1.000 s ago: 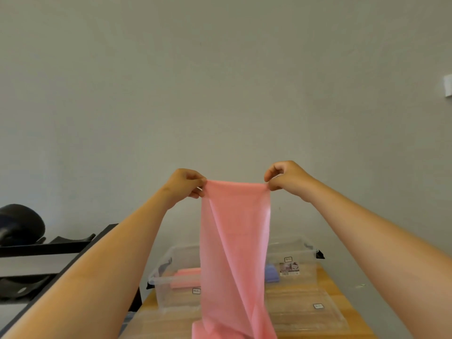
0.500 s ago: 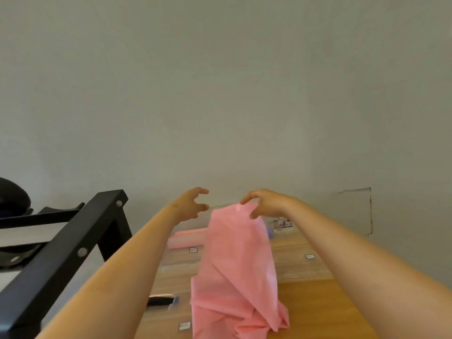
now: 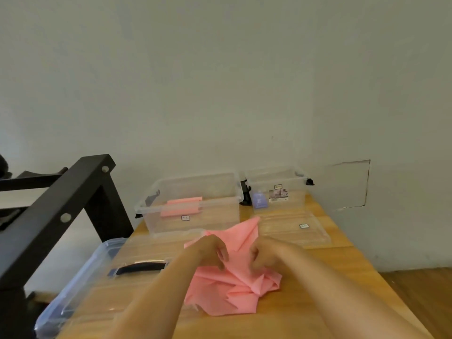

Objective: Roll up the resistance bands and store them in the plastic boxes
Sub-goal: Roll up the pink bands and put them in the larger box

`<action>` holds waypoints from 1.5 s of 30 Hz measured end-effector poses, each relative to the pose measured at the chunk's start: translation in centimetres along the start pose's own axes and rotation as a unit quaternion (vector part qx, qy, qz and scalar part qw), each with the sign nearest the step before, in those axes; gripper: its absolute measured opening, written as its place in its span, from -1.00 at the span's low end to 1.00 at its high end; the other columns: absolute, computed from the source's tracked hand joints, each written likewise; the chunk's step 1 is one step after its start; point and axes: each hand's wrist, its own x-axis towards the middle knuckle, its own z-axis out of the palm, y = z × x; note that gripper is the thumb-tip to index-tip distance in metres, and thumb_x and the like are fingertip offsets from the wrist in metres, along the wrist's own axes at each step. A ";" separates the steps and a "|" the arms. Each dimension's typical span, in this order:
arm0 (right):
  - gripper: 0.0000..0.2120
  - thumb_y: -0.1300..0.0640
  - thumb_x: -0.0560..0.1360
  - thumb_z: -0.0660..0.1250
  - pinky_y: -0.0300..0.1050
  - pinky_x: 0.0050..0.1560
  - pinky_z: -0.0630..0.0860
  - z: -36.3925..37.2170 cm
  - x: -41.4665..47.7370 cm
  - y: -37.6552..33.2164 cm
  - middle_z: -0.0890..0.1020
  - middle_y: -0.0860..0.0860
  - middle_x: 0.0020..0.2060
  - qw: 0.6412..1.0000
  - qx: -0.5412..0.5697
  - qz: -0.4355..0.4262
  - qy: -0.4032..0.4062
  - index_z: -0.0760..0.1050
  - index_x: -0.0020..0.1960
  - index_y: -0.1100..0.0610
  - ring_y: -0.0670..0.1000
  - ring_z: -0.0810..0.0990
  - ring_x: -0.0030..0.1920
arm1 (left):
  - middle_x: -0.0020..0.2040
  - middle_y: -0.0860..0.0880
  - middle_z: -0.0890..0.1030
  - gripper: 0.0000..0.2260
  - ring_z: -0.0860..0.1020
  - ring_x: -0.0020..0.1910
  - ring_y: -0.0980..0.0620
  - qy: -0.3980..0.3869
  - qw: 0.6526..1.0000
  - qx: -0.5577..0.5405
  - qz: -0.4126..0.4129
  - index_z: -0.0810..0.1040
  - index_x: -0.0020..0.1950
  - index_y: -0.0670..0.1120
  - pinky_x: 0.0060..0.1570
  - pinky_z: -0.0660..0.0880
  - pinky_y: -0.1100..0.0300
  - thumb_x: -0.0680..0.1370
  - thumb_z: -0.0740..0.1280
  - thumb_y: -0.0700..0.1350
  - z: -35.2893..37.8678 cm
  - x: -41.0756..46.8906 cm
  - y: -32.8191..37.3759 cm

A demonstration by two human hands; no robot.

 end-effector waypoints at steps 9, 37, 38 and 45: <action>-0.85 0.09 0.35 0.50 -0.13 0.01 0.52 1.4 -0.5 0.5 0.58 -0.07 -0.08 0.998 -0.049 -0.017 0.037 0.58 -0.11 -0.02 0.01 0.58 -0.03 | -0.23 0.11 0.56 -0.83 0.55 -0.10 0.07 0.083 0.996 0.023 0.015 0.69 -0.14 -0.12 -0.08 0.45 0.35 0.45 0.32 -0.30 1.3 -0.1 -0.6; -0.89 0.14 0.53 0.32 -0.05 0.02 0.54 -21.0 -12.3 -10.6 0.66 -0.01 -0.07 0.845 0.091 -0.186 0.493 0.63 -0.04 0.07 0.02 0.59 -0.07 | -0.25 -0.14 0.59 -0.78 0.60 -0.27 -0.09 0.405 0.850 -0.293 0.164 0.55 -0.20 -0.11 -0.04 0.61 0.04 0.53 0.28 -0.38 -21.3 -11.1 11.6; -0.90 0.15 0.53 0.32 -0.06 -0.01 0.54 -21.8 -13.2 -11.0 0.66 -0.01 -0.10 0.838 0.097 -0.189 0.503 0.63 -0.06 0.07 0.02 0.59 -0.11 | -0.26 -0.13 0.60 -0.80 0.59 -0.29 -0.06 0.412 0.843 -0.302 0.170 0.57 -0.21 -0.12 -0.04 0.61 0.07 0.51 0.31 -0.39 -22.3 -11.9 12.2; -0.85 0.30 0.52 0.27 -0.14 -0.12 0.51 -26.0 -18.3 -14.3 0.61 0.00 -0.24 0.788 0.126 -0.248 0.548 0.59 -0.12 0.15 0.00 0.60 -0.20 | -0.26 -0.10 0.58 -0.81 0.55 -0.32 0.04 0.450 0.799 -0.323 0.235 0.57 -0.22 -0.15 -0.26 0.57 0.33 0.48 0.35 -0.42 -27.8 -17.0 16.2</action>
